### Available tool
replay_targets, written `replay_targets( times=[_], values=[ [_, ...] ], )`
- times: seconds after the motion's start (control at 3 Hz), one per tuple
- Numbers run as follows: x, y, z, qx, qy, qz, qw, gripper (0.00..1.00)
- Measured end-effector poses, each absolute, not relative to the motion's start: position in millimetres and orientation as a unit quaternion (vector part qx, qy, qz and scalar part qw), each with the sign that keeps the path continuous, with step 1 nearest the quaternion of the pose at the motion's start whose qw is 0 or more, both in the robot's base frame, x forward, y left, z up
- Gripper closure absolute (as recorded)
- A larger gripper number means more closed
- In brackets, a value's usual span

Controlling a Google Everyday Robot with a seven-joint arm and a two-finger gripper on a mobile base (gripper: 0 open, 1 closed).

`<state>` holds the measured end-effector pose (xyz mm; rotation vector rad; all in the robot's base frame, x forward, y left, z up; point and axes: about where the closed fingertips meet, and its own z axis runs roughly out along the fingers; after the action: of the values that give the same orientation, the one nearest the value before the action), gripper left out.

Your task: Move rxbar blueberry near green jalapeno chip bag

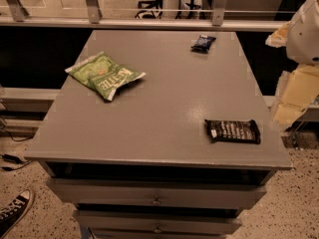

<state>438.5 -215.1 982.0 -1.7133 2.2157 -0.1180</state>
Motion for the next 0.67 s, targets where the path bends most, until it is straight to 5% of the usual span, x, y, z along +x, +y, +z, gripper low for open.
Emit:
replay_targets(
  times=[0.67],
  values=[
    [473,-222,975,-0.585,0.778,-0.049,0.223,0.0]
  ],
)
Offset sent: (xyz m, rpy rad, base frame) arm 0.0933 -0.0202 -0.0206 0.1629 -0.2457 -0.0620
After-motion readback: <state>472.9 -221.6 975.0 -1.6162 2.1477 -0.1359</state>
